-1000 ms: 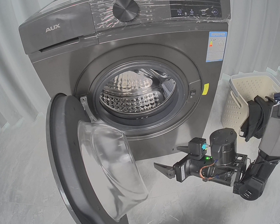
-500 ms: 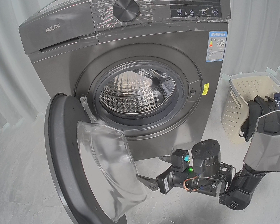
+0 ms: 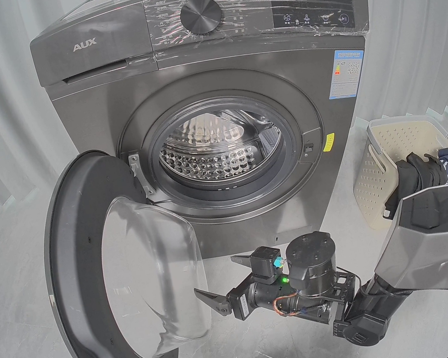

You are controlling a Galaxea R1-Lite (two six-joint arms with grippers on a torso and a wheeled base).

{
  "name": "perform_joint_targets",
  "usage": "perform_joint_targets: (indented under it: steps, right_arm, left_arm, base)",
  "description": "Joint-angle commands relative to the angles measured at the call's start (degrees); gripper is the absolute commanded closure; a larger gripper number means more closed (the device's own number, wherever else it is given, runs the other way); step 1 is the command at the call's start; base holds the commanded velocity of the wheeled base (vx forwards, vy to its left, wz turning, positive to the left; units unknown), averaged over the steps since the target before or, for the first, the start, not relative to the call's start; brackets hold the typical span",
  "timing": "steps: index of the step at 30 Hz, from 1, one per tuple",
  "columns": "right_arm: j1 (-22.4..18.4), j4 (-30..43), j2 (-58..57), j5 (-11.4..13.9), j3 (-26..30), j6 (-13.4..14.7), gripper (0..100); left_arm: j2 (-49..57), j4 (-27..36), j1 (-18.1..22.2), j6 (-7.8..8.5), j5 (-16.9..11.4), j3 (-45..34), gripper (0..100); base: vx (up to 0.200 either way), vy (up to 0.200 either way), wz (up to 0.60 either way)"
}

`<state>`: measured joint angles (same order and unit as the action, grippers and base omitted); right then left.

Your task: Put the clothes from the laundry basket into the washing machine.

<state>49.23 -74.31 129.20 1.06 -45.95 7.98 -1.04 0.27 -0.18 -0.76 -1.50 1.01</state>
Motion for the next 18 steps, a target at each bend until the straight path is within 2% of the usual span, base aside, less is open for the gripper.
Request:
perform_joint_targets:
  steps: [1,2,3,5,10,13,18]
  right_arm:
    - [-0.27,0.31,-0.08,0.35,-0.90,0.01,0]
    - [-0.27,0.31,-0.08,0.35,-0.90,0.01,0]
    - [-0.36,0.57,0.00,1.84,-0.90,0.01,0]
    - [-0.71,1.19,0.00,2.54,-0.99,0.01,0]
    - [-2.91,4.00,0.53,2.54,-3.27,-0.07,0]
    - [-3.52,5.67,0.62,2.54,-4.77,-0.07,0]
    - [-3.52,9.80,0.88,2.54,-8.81,-0.43,0]
  left_arm:
    - [1.04,0.00,0.01,-0.04,0.01,-0.92,0]
    - [1.04,0.00,0.01,-0.04,0.01,-0.92,0]
    - [0.95,0.00,0.01,-0.04,0.01,-0.84,0]
    - [0.95,0.00,0.01,-0.04,0.01,-0.92,0]
    - [0.95,0.00,0.01,-0.04,0.01,-0.92,0]
    - [0.95,0.00,0.01,-0.04,0.01,-0.84,0]
    - [0.95,0.00,0.01,-0.04,0.01,-0.92,0]
  base:
    - [0.000,0.000,0.00]
    - [0.000,0.000,0.00]
    - [0.000,0.000,0.00]
    - [0.000,0.000,0.00]
    - [0.000,0.000,0.00]
    - [-0.200,0.000,0.00]
    - [0.000,0.000,0.00]
